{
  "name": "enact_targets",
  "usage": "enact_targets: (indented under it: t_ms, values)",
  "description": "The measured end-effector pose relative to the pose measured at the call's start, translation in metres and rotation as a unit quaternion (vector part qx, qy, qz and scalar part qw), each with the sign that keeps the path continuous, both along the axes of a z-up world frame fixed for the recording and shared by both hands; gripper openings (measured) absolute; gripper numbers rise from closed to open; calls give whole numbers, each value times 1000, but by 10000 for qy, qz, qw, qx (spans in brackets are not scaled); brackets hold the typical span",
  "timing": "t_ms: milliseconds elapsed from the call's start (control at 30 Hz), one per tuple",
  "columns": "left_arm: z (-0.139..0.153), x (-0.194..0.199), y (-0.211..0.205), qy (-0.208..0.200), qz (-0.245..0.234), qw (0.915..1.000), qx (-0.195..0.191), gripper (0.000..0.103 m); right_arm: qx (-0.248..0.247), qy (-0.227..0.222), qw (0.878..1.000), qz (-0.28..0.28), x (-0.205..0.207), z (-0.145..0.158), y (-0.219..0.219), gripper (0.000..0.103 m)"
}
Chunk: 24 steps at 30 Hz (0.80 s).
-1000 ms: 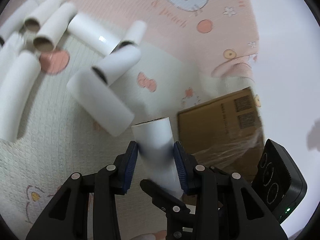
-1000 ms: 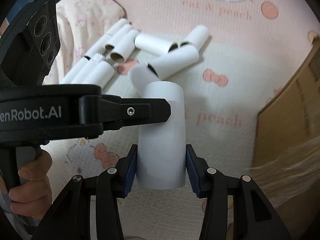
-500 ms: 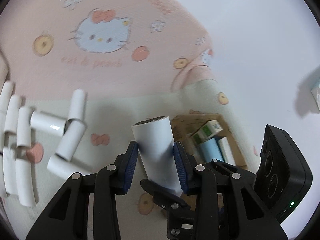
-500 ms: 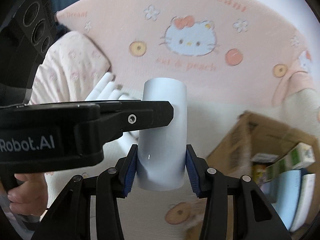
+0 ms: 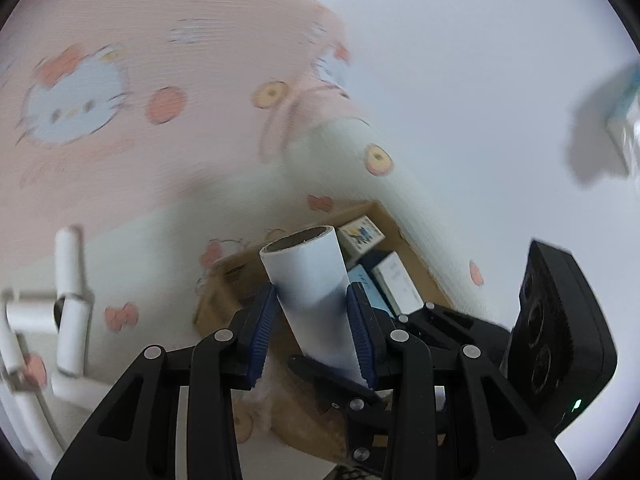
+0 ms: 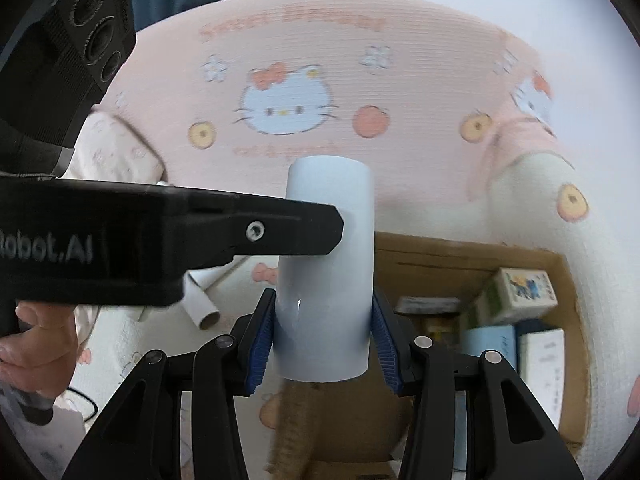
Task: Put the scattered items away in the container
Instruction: 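Carry the white tube over the cardboard box with the right gripper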
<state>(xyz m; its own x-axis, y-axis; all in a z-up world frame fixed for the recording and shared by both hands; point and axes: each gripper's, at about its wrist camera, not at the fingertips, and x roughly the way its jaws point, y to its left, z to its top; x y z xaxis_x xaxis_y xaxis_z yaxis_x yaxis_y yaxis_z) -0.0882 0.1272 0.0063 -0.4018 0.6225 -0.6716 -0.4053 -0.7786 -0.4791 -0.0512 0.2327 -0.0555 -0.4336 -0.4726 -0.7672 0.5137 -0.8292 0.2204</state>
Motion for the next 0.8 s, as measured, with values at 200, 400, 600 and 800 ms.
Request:
enact_targets:
  t_ms: [200,400,600,800]
  values:
    - [-2,-17,46,-155,-492,9984,-213,40,-151,-408,9988,-225,-20,-9,42,43]
    - [-21,-24,64,-489,-604,9968,-165,40,-570,-932,9935,-320,-28,-31,66,44]
    - [-39,-29,71,-780,-712,9939,-328,38,-511,-1233,9910,-111,-33,-51,62,45]
    - [-67,-35,69,-1375,-769,9869,-357,28,-516,-1412,9886,-15,-42,-67,58,45]
